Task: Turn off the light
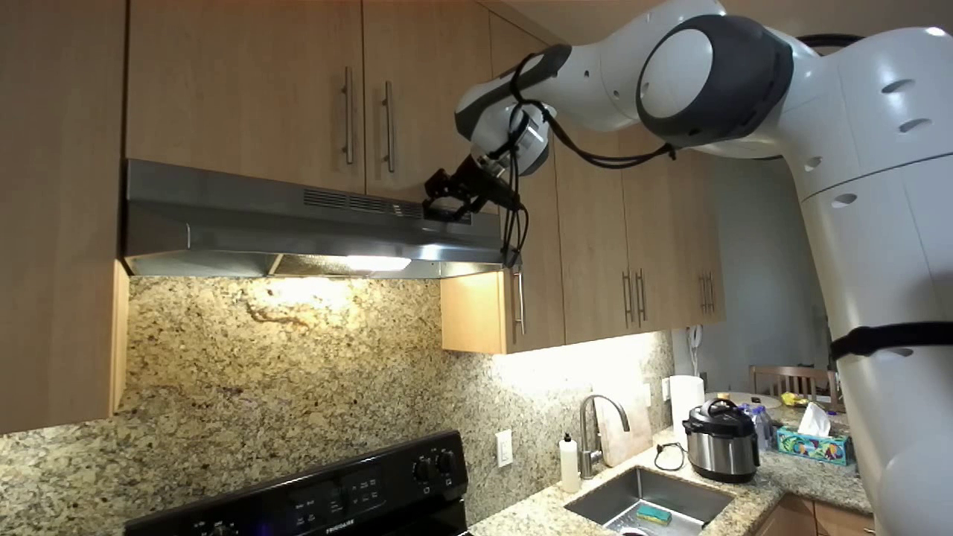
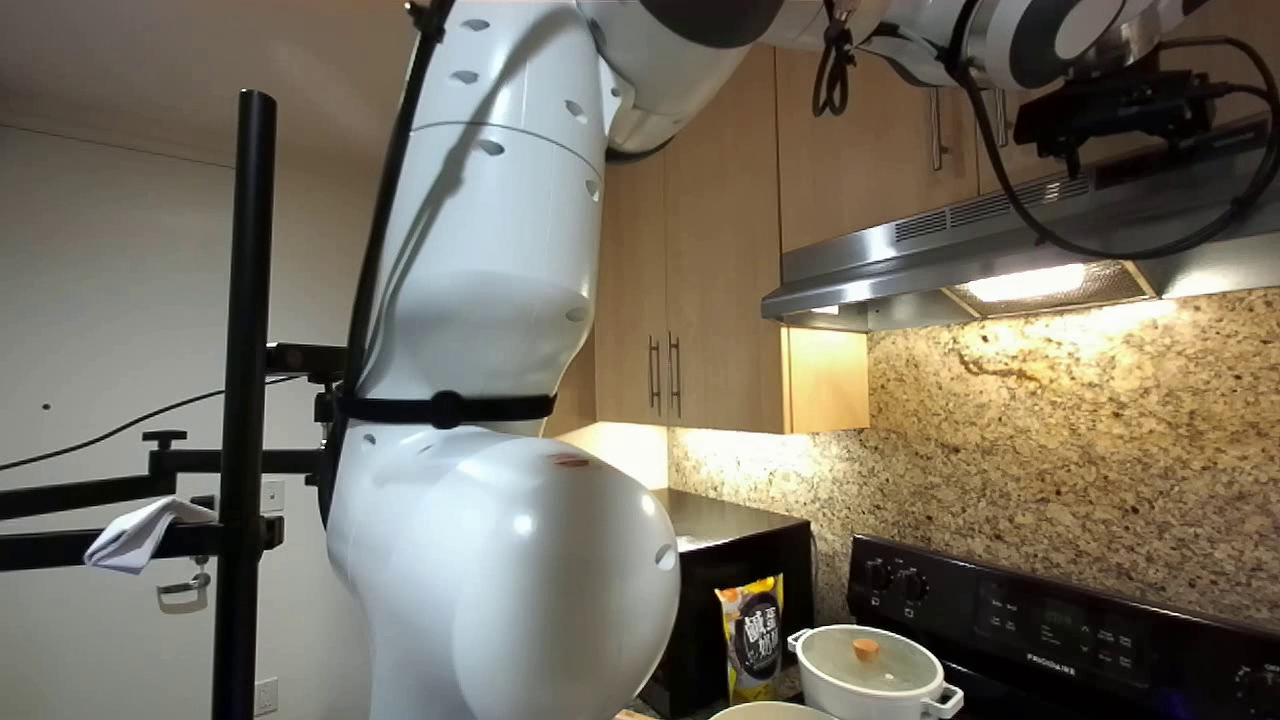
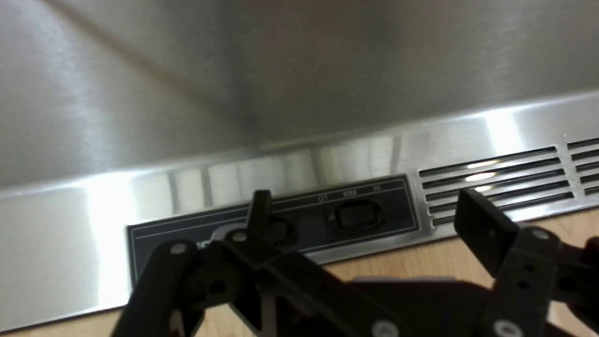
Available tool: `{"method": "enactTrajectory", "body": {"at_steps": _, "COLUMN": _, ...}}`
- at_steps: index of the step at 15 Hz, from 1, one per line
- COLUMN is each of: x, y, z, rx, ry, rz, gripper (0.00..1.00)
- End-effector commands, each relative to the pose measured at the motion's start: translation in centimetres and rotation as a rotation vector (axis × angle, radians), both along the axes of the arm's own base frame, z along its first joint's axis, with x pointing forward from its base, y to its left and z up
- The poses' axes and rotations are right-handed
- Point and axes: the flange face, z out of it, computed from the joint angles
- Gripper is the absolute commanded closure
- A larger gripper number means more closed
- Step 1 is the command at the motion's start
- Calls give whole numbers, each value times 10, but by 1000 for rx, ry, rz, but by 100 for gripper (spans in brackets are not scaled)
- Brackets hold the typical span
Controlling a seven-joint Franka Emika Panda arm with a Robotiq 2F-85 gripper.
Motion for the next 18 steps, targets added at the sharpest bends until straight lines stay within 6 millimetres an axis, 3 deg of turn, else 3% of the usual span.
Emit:
{"method": "enactTrajectory", "body": {"at_steps": 1, "x": 1, "y": 6, "z": 2, "rx": 8, "ry": -1, "rz": 10, "gripper": 0}}
{"method": "enactTrajectory", "body": {"at_steps": 18, "x": 10, "y": 2, "z": 10, "rx": -16, "ry": -36, "rz": -15, "gripper": 0}}
